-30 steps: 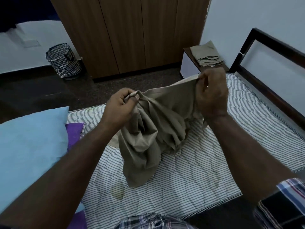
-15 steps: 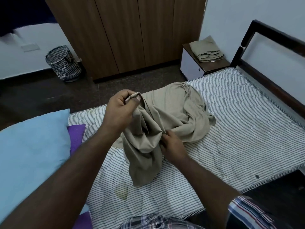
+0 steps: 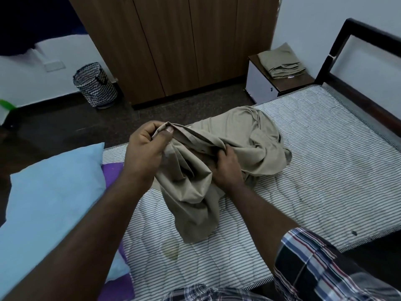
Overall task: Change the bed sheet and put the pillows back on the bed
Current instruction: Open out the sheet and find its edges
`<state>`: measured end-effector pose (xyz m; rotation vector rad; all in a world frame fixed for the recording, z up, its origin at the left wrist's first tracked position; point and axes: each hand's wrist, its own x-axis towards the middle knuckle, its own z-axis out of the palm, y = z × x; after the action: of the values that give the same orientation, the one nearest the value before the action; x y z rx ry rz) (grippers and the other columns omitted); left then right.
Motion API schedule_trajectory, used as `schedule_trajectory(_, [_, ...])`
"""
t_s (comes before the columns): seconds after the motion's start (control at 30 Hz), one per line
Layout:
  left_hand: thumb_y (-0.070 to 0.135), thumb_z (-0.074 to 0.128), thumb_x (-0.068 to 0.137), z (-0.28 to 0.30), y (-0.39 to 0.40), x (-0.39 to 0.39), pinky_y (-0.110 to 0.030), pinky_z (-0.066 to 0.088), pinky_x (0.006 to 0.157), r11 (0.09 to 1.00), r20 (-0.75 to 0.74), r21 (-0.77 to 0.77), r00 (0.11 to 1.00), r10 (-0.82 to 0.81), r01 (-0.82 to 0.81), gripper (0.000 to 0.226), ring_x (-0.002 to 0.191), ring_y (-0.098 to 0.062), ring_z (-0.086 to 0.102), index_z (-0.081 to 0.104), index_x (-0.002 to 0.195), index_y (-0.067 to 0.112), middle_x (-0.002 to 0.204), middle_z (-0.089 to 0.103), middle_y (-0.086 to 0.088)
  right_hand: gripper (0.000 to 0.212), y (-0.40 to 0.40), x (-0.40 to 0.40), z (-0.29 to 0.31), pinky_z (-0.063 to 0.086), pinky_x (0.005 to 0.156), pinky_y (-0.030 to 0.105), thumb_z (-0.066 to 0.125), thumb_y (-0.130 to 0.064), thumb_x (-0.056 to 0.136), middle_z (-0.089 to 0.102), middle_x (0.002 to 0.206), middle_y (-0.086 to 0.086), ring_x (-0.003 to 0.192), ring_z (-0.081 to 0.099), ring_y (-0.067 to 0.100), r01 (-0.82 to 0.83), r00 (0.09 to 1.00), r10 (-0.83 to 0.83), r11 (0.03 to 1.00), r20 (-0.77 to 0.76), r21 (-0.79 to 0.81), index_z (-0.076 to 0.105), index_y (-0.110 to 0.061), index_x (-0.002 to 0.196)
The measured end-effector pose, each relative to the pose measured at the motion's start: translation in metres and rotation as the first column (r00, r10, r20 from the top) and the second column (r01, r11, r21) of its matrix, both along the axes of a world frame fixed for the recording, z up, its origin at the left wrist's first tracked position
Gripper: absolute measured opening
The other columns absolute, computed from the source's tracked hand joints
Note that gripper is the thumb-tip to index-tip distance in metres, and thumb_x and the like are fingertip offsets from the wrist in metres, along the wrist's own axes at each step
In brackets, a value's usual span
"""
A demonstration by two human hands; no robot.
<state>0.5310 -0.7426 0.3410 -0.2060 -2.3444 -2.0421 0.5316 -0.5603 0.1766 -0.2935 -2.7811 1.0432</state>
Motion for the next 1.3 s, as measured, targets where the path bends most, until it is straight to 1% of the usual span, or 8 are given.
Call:
schedule_trajectory(0.17, [0.022,0.064,0.090,0.001,-0.006,0.005,-0.043,0.047,0.075,0.996,0.043,0.087,0.999,-0.003,0.000,0.008,0.079,-0.027,0.055,0.069,0.085,0.016,0.083,0.061,-0.016,0.061,-0.017,-0.007,0.000,0.051,0.080,0.053,0.038,-0.049,0.077,0.054,0.120,0.025,0.101,0.054,0.045,0.118,0.989,-0.113,0.992,-0.093,0.052,0.059,0.002,0.103])
schedule_trajectory(0.33, [0.015,0.061,0.097,0.002,-0.008,0.014,-0.039,0.052,0.073,0.994,0.043,0.105,0.999,-0.004,-0.001,0.017,0.076,-0.023,0.062,0.071,0.083,0.020,0.078,0.067,-0.007,0.033,-0.025,-0.014,0.001,0.052,0.072,0.052,0.063,-0.031,0.080,0.057,0.111,0.018,0.095,0.056,0.042,0.207,0.972,-0.199,0.977,-0.126,0.052,0.061,-0.004,0.098])
schedule_trajectory(0.43, [0.012,0.059,0.098,0.003,-0.015,0.014,-0.034,0.054,0.070,0.992,0.051,0.114,0.998,0.042,-0.047,0.019,0.073,-0.018,0.063,0.069,0.084,0.018,0.075,0.068,-0.003,0.030,-0.013,-0.013,-0.008,0.052,0.066,0.048,0.054,-0.032,0.080,0.059,0.100,0.015,0.087,0.058,0.039,0.147,0.967,-0.136,0.989,-0.214,0.034,0.064,-0.006,0.090])
schedule_trajectory(0.53, [0.010,0.057,0.099,0.003,-0.020,0.013,-0.031,0.053,0.067,0.988,0.070,0.136,0.995,0.064,-0.074,0.018,0.070,-0.017,0.062,0.067,0.084,0.015,0.074,0.065,-0.004,0.020,0.001,-0.014,-0.018,0.052,0.071,0.046,0.057,-0.019,0.078,0.060,0.096,0.015,0.086,0.058,0.037,-0.018,0.966,0.023,1.000,-0.258,0.023,0.067,-0.005,0.088])
schedule_trajectory(0.63, [0.010,0.057,0.100,0.002,-0.021,0.013,-0.033,0.053,0.068,0.987,0.072,0.141,0.995,0.067,-0.077,0.017,0.071,-0.018,0.061,0.066,0.086,0.013,0.075,0.064,-0.005,0.021,0.001,-0.014,-0.017,0.052,0.072,0.046,0.051,-0.020,0.078,0.058,0.092,0.016,0.084,0.058,0.036,-0.075,0.960,0.069,0.997,-0.271,-0.012,0.064,-0.004,0.083])
schedule_trajectory(0.87, [0.009,0.056,0.100,0.004,-0.016,0.018,-0.027,0.054,0.062,0.984,0.066,0.160,0.996,0.065,-0.075,0.020,0.065,-0.012,0.062,0.065,0.083,0.014,0.068,0.065,0.001,0.041,-0.014,-0.010,-0.011,0.052,0.067,0.043,0.056,-0.047,0.080,0.061,0.090,0.013,0.084,0.059,0.035,0.073,0.966,-0.055,0.996,-0.254,0.059,0.067,-0.007,0.086])
schedule_trajectory(1.17, [0.008,0.055,0.100,0.008,-0.014,0.029,-0.027,0.055,0.063,0.982,0.056,0.178,0.997,0.059,-0.068,0.017,0.067,-0.014,0.064,0.066,0.087,0.010,0.071,0.068,-0.001,0.021,-0.008,-0.014,-0.005,0.051,0.063,0.045,0.058,-0.025,0.073,0.062,0.095,0.012,0.086,0.057,0.037,0.240,0.952,-0.211,0.964,-0.221,0.114,0.064,-0.006,0.081])
schedule_trajectory(1.3, [0.008,0.055,0.100,0.007,-0.021,0.027,-0.027,0.055,0.063,0.983,0.039,0.163,0.996,0.076,-0.081,0.019,0.067,-0.013,0.064,0.067,0.086,0.012,0.071,0.068,-0.001,0.023,0.001,-0.009,-0.016,0.052,0.067,0.047,0.054,-0.024,0.074,0.063,0.101,0.013,0.088,0.057,0.039,0.209,0.971,-0.186,0.965,-0.152,0.155,0.066,-0.005,0.083])
